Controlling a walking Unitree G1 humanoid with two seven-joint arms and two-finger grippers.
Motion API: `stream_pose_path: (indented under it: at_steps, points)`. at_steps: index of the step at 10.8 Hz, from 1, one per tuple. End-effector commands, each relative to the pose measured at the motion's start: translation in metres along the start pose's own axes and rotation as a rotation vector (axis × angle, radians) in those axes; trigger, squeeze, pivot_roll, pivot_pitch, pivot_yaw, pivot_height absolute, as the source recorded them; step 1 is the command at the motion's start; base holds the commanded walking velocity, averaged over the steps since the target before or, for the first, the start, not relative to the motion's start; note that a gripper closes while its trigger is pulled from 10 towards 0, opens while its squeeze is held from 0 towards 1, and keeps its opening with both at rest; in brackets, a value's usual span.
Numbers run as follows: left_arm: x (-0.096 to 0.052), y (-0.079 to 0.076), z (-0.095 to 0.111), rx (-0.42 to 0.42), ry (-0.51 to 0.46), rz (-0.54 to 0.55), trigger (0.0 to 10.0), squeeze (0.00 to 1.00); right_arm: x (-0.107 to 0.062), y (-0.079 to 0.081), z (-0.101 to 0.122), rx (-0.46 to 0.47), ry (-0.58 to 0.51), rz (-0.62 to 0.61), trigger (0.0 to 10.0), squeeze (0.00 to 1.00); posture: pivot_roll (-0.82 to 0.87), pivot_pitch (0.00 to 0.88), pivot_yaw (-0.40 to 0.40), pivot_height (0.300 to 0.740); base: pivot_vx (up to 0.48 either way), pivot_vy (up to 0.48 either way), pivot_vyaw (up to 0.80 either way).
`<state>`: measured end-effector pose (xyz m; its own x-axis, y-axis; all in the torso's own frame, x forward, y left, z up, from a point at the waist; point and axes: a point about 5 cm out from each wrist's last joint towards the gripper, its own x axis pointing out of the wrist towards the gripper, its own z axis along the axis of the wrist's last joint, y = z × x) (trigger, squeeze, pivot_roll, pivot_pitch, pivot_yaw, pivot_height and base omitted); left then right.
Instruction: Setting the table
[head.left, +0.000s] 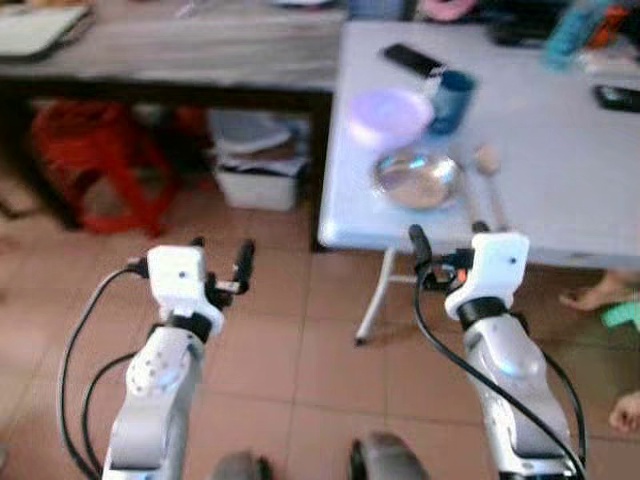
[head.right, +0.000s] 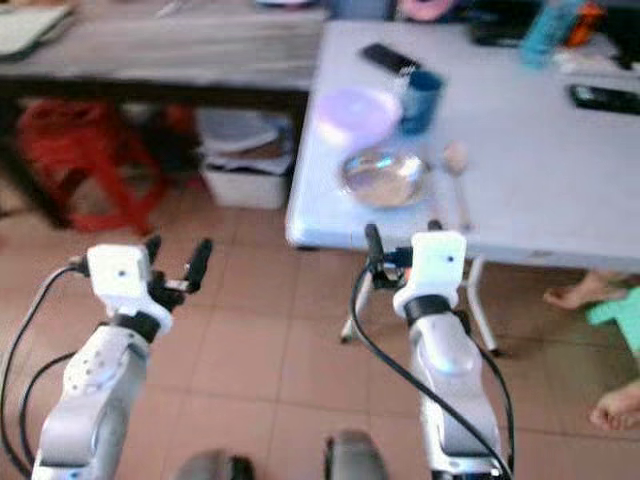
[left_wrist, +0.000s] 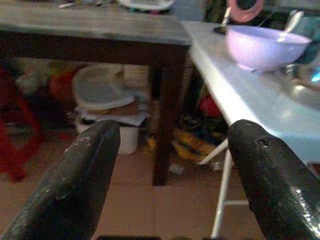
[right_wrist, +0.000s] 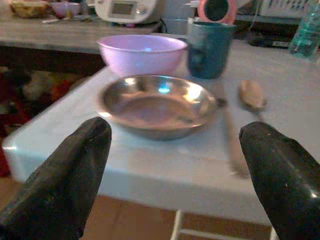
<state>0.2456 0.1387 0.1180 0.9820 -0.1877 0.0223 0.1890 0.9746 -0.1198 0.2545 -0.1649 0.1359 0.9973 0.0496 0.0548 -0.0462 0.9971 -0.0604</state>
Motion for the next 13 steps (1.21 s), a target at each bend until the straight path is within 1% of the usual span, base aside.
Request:
stream_pose_path:
  at_steps: [1, 6, 7, 9, 11, 12, 13]
  points:
    - [0.0, -0.004, 0.004, -0.003, -0.017, -0.024, 10.0, 0.0, 0.0, -0.002, 0.002, 0.007, -0.004, -0.006, 10.0, 0.0, -0.08, 0.11, 0.009, 0.74, 0.322, 0.0, 0.0]
    - [0.0, -0.005, 0.006, -0.013, -0.029, -0.034, 10.0, 0.0, 0.004, 0.0, 0.005, 0.0, -0.016, 0.001, 10.0, 0.0, -0.07, 0.115, 0.009, 0.74, 0.368, 0.0, -0.8]
    - [0.0, -0.004, 0.006, -0.006, -0.029, -0.029, 10.0, 0.0, 0.004, 0.0, 0.005, 0.002, -0.019, 0.001, 10.0, 0.0, -0.07, 0.115, 0.009, 0.74, 0.341, 0.0, -0.54]
    - [0.0, -0.002, 0.006, 0.005, -0.027, -0.007, 10.0, 0.0, 0.004, 0.0, 0.006, 0.001, -0.024, -0.002, 10.0, 0.0, -0.07, 0.117, 0.012, 0.74, 0.0, 0.0, 0.0]
    - [0.0, 0.005, 0.006, 0.039, -0.028, 0.041, 10.0, 0.0, 0.008, 0.002, 0.011, 0.012, -0.042, 0.019, 10.0, 0.0, -0.07, 0.118, 0.013, 0.74, 0.0, 0.0, 0.0]
    - [0.0, 0.007, 0.007, 0.043, -0.035, 0.053, 10.0, 0.0, 0.01, 0.003, 0.015, -0.033, -0.062, 0.043, 10.0, 0.0, -0.07, 0.118, 0.013, 0.74, 0.0, 0.0, 0.8]
    - [0.0, 0.008, 0.009, 0.044, -0.038, 0.055, 10.0, 0.0, 0.011, 0.004, 0.016, -0.007, -0.068, 0.038, 10.0, 0.0, -0.06, 0.117, 0.013, 0.74, 0.0, 0.0, 0.8]
